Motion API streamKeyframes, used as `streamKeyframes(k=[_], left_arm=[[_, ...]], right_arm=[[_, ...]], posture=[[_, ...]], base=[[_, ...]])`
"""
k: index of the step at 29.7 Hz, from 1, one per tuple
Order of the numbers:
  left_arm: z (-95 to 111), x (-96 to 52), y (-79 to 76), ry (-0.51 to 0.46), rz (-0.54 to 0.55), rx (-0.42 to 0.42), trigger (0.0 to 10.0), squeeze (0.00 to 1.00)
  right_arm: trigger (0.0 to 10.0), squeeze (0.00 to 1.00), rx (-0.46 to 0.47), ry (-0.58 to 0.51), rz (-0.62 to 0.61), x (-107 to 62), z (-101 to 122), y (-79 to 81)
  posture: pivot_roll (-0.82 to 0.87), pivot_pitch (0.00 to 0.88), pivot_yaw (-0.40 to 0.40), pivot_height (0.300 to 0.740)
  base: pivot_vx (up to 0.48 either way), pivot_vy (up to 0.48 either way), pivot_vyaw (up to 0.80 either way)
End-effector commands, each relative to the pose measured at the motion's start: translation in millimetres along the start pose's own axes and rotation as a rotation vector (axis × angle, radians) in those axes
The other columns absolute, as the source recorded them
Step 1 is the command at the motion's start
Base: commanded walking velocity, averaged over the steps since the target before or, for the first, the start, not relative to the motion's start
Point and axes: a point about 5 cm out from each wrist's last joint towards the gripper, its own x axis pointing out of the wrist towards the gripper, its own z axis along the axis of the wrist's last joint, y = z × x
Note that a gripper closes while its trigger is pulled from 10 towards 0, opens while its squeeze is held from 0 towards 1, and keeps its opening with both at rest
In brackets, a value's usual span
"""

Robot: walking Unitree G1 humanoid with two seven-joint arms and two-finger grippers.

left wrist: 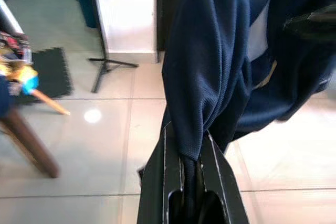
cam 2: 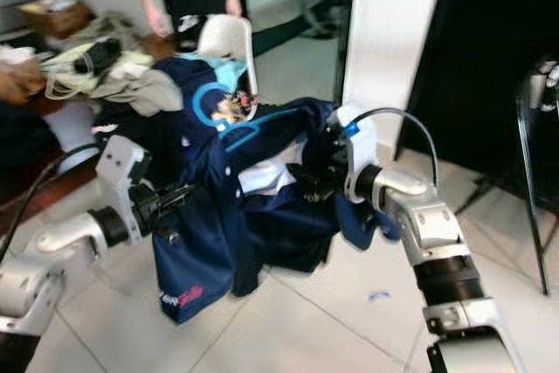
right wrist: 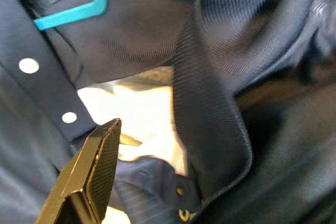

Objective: Hang hanger

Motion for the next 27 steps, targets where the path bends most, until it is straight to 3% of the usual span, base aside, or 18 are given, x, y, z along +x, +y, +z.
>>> streamKeyframes(k=[1,5,13,15,17,27], left_arm=[[5.0,1.0,1.9,-0.051,-0.003,-0.003,10.0,0.0],[-0.3,9.5,-6.6,-0.05,-0.141,-0.075,10.0,0.0],[-1.8,10.0,-6.8,-0.045,-0.159,-0.112,10.0,0.0],[-4.2,10.6,-4.7,-0.026,-0.181,-0.153,10.0,0.0],[-5.2,11.3,-3.9,-0.02,-0.182,-0.162,10.0,0.0],[-6.6,12.8,-9.5,-0.009,-0.234,-0.112,10.0,0.0]], right_arm=[[10.0,0.0,-0.022,0.007,0.009,5.1,-1.3,4.4],[10.0,0.0,-0.017,0.002,0.018,7.4,-10.9,3.8],[10.0,0.0,-0.005,0.004,0.035,7.6,-16.3,5.4],[10.0,0.0,0.117,-0.022,0.109,7.1,-20.7,8.2],[10.0,0.0,0.171,-0.037,0.136,8.1,-21.4,8.1],[10.0,0.0,0.273,-0.108,0.149,8.8,-19.4,1.4]], posture=[[-0.03,0.016,0.037,0.74],[-0.02,0.012,0.031,0.74],[-0.02,0.013,0.031,0.74],[-0.03,0.017,0.039,0.74],[-0.03,0.011,0.036,0.74],[-0.05,0.006,0.021,0.74]], base=[[0.0,0.0,0.0],[0.0,0.0,0.0],[0.0,0.0,0.0],[0.0,0.0,0.0],[0.0,0.0,0.0],[0.0,0.0,0.0]])
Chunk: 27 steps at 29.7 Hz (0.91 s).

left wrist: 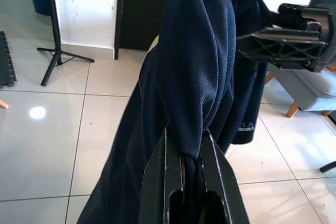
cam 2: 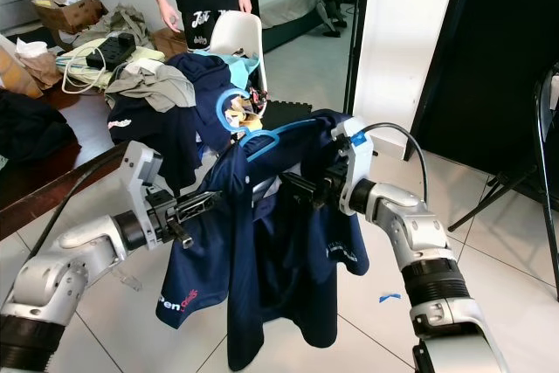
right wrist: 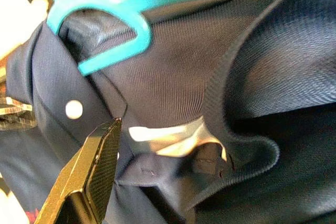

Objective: Hang hanger

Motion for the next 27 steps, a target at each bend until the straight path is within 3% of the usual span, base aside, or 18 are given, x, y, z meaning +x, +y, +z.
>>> streamKeyframes(k=[1,10,13,15,16,17,20,21,22,24,27], left_arm=[[3.3,1.9,-2.8,-0.017,-0.024,0.021,10.0,0.0],[3.0,1.9,-0.4,-0.053,-0.006,-0.004,10.0,0.0],[6.6,0.2,0.2,-0.085,-0.023,-0.028,10.0,0.0],[12.4,-8.5,0.6,-0.12,-0.041,-0.022,10.0,0.0],[12.4,-8.5,0.6,-0.12,-0.041,-0.022,10.0,0.0],[13.2,-19.0,0.7,-0.094,-0.053,0.008,10.0,0.0],[13.2,-30.1,0.4,-0.053,-0.068,0.041,10.0,0.0],[13.2,-30.1,0.4,-0.053,-0.068,0.041,10.0,0.0],[25.4,-48.6,3.5,-0.066,-0.064,0.053,10.0,0.0],[28.9,-53.5,3.9,-0.072,-0.063,0.056,10.0,0.0],[43.4,-66.6,4.5,-0.059,-0.07,0.121,10.0,0.0]], right_arm=[[10.0,0.0,0.031,-0.036,0.035,-1.0,2.0,0.9],[10.0,0.0,0.021,0.04,0.106,-3.3,-5.9,2.1],[10.0,0.0,-0.06,0.087,0.1,-8.3,-6.7,-0.5],[10.0,0.0,-0.149,0.145,0.07,-18.0,-7.6,-7.6],[10.0,0.0,-0.149,0.145,0.07,-18.0,-7.6,-7.6],[10.0,0.0,-0.19,0.182,0.027,-29.7,-6.6,-17.2],[10.0,0.0,-0.224,0.216,-0.022,-42.7,-4.8,-27.1],[10.0,0.0,-0.224,0.216,-0.022,-42.7,-4.8,-27.1],[10.0,0.0,-0.206,0.188,-0.043,-61.1,7.1,-35.4],[10.0,0.0,-0.201,0.178,-0.047,-66.0,10.3,-37.0],[10.0,0.0,-0.253,0.265,0.115,-90.6,11.8,-27.1]], posture=[[-0.05,0.006,0.021,0.74],[-0.06,0.0,0.012,0.74],[-0.06,0.0,0.003,0.74],[-0.07,0.0,0.004,0.74],[-0.07,0.0,0.004,0.74],[-0.07,0.0,0.009,0.74],[-0.07,0.0,0.01,0.74],[-0.07,0.0,0.01,0.74],[-0.07,0.0,0.015,0.74],[-0.07,0.0,0.015,0.74],[-0.06,0.0,0.015,0.74]], base=[[0.0,0.0,0.0],[0.0,0.0,0.0],[0.0,0.0,0.0],[0.0,0.0,0.0],[0.0,0.0,0.0],[0.0,0.0,0.0],[0.0,0.0,0.0],[0.0,0.0,0.0],[0.0,0.0,0.0],[0.0,0.0,0.0],[0.0,0.0,0.0]])
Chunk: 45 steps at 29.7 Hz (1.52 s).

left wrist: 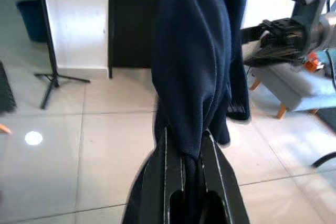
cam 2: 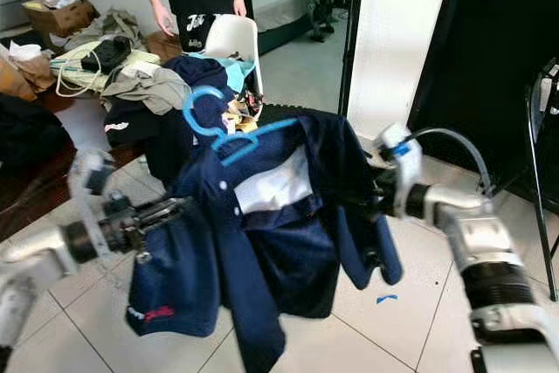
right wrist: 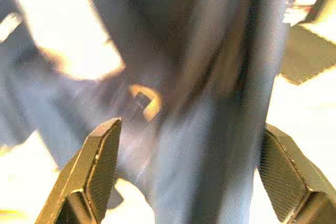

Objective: Hang hanger

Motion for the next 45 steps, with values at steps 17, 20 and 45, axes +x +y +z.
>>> streamKeyframes(k=[17,20,45], left_arm=[[31.6,-8.1,-21.5,0.16,-0.255,0.132,10.0,0.0],[32.6,-6.7,-20.1,0.169,-0.265,0.137,10.0,0.0],[24.3,21.6,-46.1,0.261,-0.506,0.165,10.0,0.0]], right_arm=[[10.0,0.0,-0.109,-0.719,0.484,-45.7,133.2,47.2],[10.0,0.0,-0.13,-0.775,0.568,-40.9,147.2,61.5],[10.0,0.0,-0.201,-0.477,0.49,49.6,144.5,101.8]], posture=[[-0.06,0.0,0.039,0.74],[-0.06,0.0,0.042,0.74],[-0.06,0.0,0.053,0.74]], base=[[0.0,0.0,0.0],[0.0,0.0,0.0],[0.0,0.0,0.0]])
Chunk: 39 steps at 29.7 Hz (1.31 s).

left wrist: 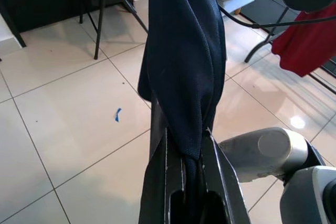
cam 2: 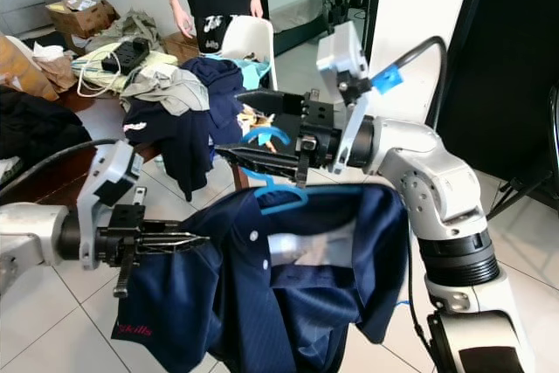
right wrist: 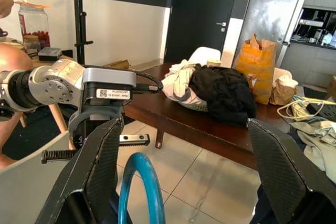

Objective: Hang hanger

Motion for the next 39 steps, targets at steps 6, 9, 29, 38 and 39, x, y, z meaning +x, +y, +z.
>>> streamKeyframes(k=[6,9,29,38,39], left_arm=[[6.4,-0.9,-0.2,0.018,-0.018,0.04,10.0,0.0],[6.4,-2.5,0.4,0.021,-0.011,0.041,10.0,0.0],[9.3,-8.7,6.2,0.04,0.024,0.073,10.0,0.0],[18.6,-13.7,11.0,-0.049,0.037,-0.005,10.0,1.0],[19.0,-16.1,12.5,-0.046,0.052,0.003,10.0,1.0]], right_arm=[[0.0,0.0,0.043,-0.012,0.033,-1.1,3.7,4.9],[0.0,0.0,0.044,-0.001,0.036,-2.8,2.6,5.3],[0.0,0.0,0.102,0.035,0.099,-11.0,-1.8,11.0],[0.0,0.0,0.087,0.007,0.074,-11.0,3.6,7.3],[0.0,0.0,0.084,0.007,0.061,-11.5,3.9,5.7]], posture=[[-0.06,0.0,0.053,0.74],[-0.06,0.0,0.052,0.74],[-0.06,0.0,0.05,0.74],[-0.06,0.0,0.05,0.74],[-0.07,0.0,0.05,0.74]], base=[[0.0,0.0,0.0],[0.0,0.0,0.0],[0.0,0.0,0.0],[0.0,0.0,0.0],[0.0,0.0,0.0]])
